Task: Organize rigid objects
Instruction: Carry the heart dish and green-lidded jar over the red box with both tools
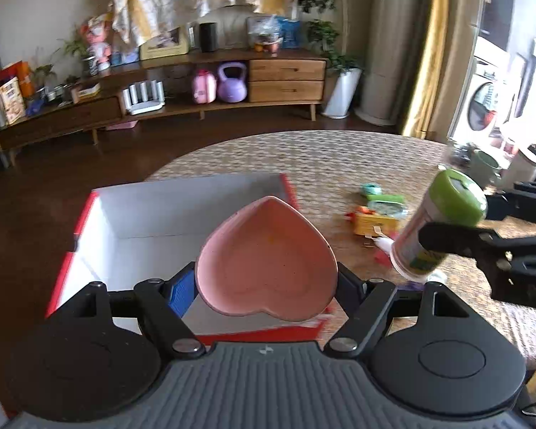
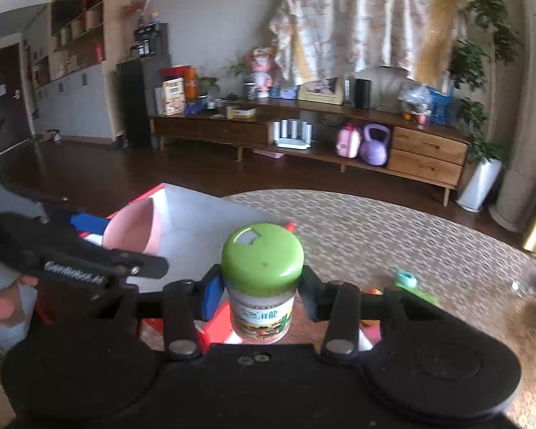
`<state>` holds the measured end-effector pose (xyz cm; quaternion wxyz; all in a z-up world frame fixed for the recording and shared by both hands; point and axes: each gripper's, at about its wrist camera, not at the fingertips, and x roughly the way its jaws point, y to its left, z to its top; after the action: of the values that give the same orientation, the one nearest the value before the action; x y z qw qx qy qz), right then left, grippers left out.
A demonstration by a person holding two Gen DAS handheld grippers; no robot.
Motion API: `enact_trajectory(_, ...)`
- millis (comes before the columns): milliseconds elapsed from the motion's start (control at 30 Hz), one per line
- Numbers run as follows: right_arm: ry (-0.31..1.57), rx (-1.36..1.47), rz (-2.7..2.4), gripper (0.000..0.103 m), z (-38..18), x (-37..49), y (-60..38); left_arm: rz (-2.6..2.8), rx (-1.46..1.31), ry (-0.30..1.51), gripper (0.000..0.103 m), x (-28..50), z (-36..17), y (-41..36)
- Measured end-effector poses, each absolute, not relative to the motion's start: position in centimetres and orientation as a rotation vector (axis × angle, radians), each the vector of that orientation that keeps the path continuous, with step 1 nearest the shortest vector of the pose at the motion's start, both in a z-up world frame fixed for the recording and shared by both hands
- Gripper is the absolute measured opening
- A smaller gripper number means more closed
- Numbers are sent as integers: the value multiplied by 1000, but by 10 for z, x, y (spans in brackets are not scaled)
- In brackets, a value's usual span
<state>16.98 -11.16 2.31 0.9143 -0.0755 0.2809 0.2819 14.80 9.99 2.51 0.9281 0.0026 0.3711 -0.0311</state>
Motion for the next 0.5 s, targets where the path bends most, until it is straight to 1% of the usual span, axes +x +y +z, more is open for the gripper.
enact_trajectory(300, 598, -203, 673, 44, 13, 189, -33, 25, 46, 801, 78, 180, 18, 163)
enact_trajectory(500, 657, -242, 690, 44, -14, 207, 12, 38, 31, 860, 78, 213, -2, 196)
